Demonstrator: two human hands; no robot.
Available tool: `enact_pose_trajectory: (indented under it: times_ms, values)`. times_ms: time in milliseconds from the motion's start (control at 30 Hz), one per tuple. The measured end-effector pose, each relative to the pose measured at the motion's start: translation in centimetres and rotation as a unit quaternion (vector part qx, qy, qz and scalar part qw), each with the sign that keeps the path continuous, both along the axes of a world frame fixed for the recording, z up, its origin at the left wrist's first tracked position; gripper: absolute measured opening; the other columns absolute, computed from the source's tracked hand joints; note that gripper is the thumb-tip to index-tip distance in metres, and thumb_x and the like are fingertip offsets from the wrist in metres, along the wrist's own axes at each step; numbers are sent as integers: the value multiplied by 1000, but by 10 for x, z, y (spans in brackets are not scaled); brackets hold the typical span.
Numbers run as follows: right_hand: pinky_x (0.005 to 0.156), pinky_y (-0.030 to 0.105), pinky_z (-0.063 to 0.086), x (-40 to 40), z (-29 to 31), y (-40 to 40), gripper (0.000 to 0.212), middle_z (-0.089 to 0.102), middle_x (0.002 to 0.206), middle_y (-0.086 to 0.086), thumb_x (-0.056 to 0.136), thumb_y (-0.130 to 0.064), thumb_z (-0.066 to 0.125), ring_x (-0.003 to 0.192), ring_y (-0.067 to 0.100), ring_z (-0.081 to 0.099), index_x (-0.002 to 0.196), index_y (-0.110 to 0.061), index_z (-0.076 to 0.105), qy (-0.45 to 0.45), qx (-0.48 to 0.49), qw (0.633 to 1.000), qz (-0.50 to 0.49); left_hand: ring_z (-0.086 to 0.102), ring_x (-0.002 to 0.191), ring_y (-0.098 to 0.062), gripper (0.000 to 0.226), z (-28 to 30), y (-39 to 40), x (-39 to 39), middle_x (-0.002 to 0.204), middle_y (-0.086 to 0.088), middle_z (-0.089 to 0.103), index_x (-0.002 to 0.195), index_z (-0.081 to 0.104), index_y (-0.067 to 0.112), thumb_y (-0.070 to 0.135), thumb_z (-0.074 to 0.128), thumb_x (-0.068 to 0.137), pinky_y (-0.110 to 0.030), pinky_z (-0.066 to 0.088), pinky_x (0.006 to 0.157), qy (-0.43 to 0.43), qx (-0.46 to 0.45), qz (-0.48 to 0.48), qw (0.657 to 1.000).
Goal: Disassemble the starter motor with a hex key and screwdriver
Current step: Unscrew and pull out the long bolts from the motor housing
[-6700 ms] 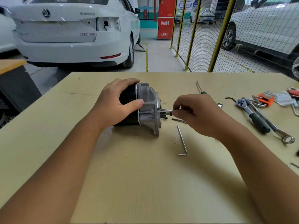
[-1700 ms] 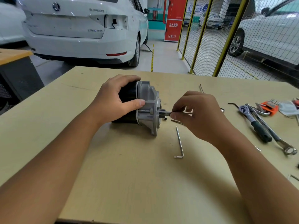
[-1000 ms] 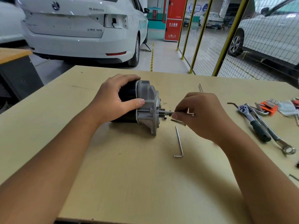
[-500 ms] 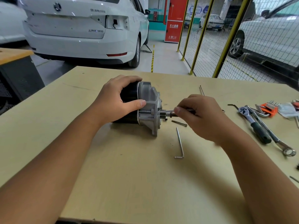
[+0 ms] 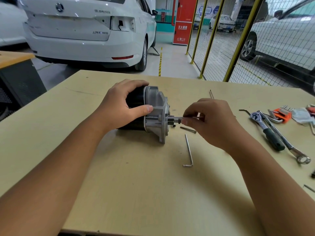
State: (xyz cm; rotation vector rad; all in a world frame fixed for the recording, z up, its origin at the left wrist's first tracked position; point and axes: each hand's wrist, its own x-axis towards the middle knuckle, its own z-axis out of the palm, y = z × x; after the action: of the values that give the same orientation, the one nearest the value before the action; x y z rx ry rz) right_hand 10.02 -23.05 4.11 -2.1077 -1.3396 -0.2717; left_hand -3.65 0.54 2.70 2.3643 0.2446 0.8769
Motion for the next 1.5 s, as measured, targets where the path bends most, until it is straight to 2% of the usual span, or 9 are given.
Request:
enact_pose_trajectory:
  times_ms: [133, 300, 500, 667, 767, 1033, 1167, 1333, 1500]
  values:
    - [60, 8, 35, 3, -2, -1, 18, 60, 72, -10, 93, -31, 69, 75, -1, 55, 86, -18, 77, 13, -29, 999, -5, 57, 123, -18, 69, -1, 1, 0, 129, 8, 63, 138, 63, 27, 49, 79, 74, -48, 49, 106, 1, -1, 0, 1000]
    - [63, 10, 35, 4, -1, -1, 16, 58, 80, -3, 95, -24, 67, 74, 5, 53, 90, -14, 78, -2, -35, 999, -10, 57, 122, -16, 67, -2, 1, 1, 127, 10, 63, 137, 63, 28, 48, 79, 74, -47, 49, 106, -1, 0, -1, 1000]
    - [71, 31, 49, 2, 2, -3, 3, 62, 80, -9, 84, -20, 81, 75, 3, 57, 83, -18, 78, -26, -13, 1000, -1, 57, 122, -16, 67, 0, 1, 1, 126, 10, 63, 137, 63, 27, 47, 79, 75, -44, 47, 108, 0, 5, -1, 1000]
    - [73, 21, 46, 4, -1, -2, 5, 61, 82, -12, 84, -19, 80, 79, 0, 57, 85, -18, 75, -17, -5, 1000, 9, 57, 122, -15, 68, -1, 1, 1, 127, 10, 63, 138, 63, 28, 48, 79, 74, -45, 48, 107, 1, 4, 0, 1000]
    - [60, 8, 37, 4, -2, -2, 6, 62, 73, -13, 90, -25, 74, 73, -6, 56, 87, -22, 71, 18, -10, 1000, 4, 57, 123, -16, 68, -1, 1, 1, 127, 11, 63, 137, 63, 28, 48, 79, 74, -46, 48, 108, 1, 3, 0, 1000]
    - [52, 15, 31, 4, -4, -1, 30, 49, 56, -8, 101, -29, 56, 59, 4, 48, 77, -13, 65, 65, -48, 997, 9, 57, 122, -16, 68, -2, 2, 1, 127, 11, 63, 137, 63, 28, 49, 79, 75, -44, 47, 108, 2, 9, -1, 1000]
    - [66, 18, 36, 3, -2, -2, 15, 63, 75, -12, 95, -28, 66, 77, 5, 55, 86, -19, 74, -1, -63, 998, 8, 57, 122, -16, 68, -1, 2, 1, 127, 11, 63, 137, 63, 28, 49, 78, 75, -44, 47, 108, 3, 8, 0, 1000]
    - [72, 28, 49, 3, -1, -3, 5, 66, 74, -14, 85, -27, 79, 75, 6, 59, 82, -23, 78, -8, -16, 1000, 0, 58, 121, -18, 68, -1, 2, 1, 126, 10, 63, 137, 63, 28, 49, 79, 74, -47, 47, 108, 3, 6, -2, 1000]
    - [58, 8, 37, 2, -2, -2, 13, 62, 67, -16, 77, -18, 86, 68, -3, 55, 76, -23, 73, 16, -8, 1000, 3, 58, 122, -17, 68, -1, 2, 1, 127, 10, 63, 137, 63, 28, 50, 79, 74, -47, 47, 108, 4, 6, -1, 1000]
